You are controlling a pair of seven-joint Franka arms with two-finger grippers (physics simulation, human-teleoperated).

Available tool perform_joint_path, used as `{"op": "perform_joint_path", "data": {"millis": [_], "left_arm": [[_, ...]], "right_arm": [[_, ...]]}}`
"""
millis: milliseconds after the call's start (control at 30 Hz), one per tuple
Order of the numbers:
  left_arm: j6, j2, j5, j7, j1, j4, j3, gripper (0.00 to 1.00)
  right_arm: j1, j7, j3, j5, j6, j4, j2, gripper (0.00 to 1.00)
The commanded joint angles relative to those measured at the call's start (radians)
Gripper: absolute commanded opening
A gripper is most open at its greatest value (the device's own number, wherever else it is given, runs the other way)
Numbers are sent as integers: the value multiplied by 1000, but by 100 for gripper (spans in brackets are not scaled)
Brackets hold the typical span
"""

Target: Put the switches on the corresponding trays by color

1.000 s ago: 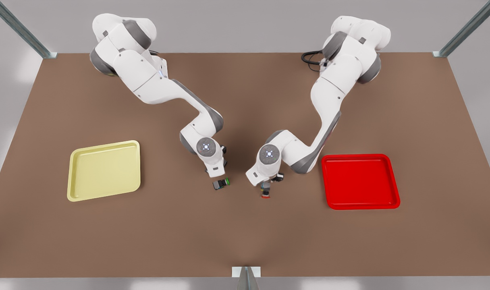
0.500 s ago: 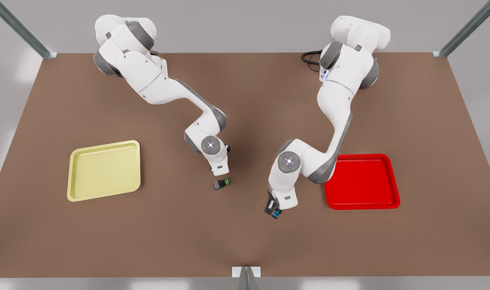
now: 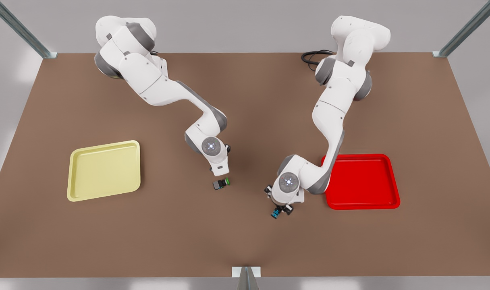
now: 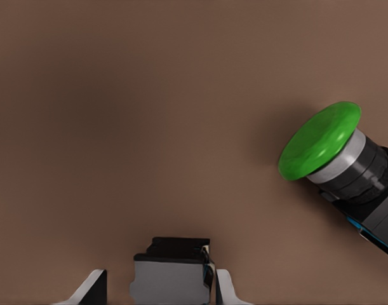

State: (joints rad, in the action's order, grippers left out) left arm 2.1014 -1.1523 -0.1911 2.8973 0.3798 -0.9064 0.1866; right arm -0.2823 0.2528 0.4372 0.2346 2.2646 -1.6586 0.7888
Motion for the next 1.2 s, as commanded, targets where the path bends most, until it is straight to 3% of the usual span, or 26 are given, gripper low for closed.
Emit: {"op": "perform_joint_path", "data": {"millis": [0,33,67,100,133,467,533,567,700,767,800,833,900,967,1000,1067,1167], "left_arm": [[0,2,9,442,-9,0,16,98],[2,-1,9,444,-5,0,17,98],[3,-1,9,453,-1,1,17,98],[35,-6,9,494,7,0,14,98],[46,-6,9,519,10,0,14,98],[141,-20,-96,622,37,-20,39,94],[154,-20,-114,620,37,-31,40,85],[155,-20,-116,620,39,-34,40,67],[155,-21,-139,622,44,-35,42,64],[164,-27,-142,622,45,-34,42,58],[164,-27,-142,622,45,-34,42,50],[164,-27,-142,620,45,-34,42,48],[163,-24,-142,609,44,-32,42,48],[132,-3,-140,593,41,-34,42,49],[121,9,-140,586,36,-34,43,49],[124,13,-140,588,36,-49,43,49],[138,5,-142,591,37,-74,43,49]], "right_arm": [[0,0,0,0,0,0,0,72],[0,0,0,0,-2,0,0,72],[0,3,0,2,0,0,0,65],[2,6,0,2,-2,0,0,50],[0,8,0,3,-2,2,0,47],[0,8,0,3,-14,13,1,49],[0,6,2,2,-20,17,0,49],[2,6,2,0,-43,31,-5,50],[35,5,9,-26,-152,4,-108,53],[141,36,55,-28,-178,-84,-206,54],[334,108,184,-28,-217,-147,-252,54],[547,218,290,-24,-266,-254,-364,54],[759,443,279,-26,-327,-423,-614,54],[972,563,278,-26,-327,-513,-723,55],[994,617,204,-26,-301,-535,-746,55],[1002,597,166,-18,-244,-532,-708,58],[988,481,169,46,-157,-435,-511,59]]}}
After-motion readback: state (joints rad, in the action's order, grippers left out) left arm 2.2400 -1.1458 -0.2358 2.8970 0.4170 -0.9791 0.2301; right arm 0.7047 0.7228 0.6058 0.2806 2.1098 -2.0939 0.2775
